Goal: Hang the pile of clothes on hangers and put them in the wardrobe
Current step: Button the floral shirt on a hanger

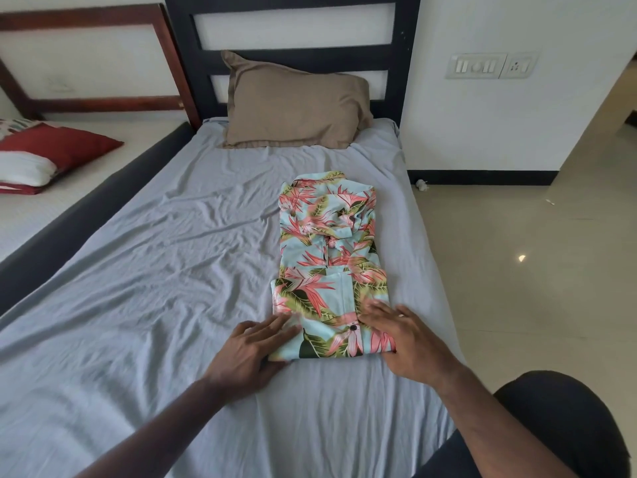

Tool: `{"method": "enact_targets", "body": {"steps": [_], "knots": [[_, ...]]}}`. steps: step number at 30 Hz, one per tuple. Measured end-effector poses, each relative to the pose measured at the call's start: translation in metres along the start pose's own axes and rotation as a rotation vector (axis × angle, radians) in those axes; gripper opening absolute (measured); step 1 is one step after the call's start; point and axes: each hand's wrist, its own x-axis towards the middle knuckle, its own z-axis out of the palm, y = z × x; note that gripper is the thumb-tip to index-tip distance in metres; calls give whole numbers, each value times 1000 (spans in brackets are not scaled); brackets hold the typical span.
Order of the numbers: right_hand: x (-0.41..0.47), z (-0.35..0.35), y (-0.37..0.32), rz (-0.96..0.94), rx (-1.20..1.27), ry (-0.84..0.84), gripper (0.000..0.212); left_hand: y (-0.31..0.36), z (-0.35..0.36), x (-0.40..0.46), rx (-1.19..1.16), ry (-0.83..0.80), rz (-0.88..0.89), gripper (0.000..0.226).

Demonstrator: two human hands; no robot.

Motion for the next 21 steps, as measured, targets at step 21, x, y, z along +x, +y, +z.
{"method": "enact_targets", "body": {"steps": [21], "knots": [[90,-26,-14,844,607,368,41,-2,-30,118,-757,161,-1137,52]]}}
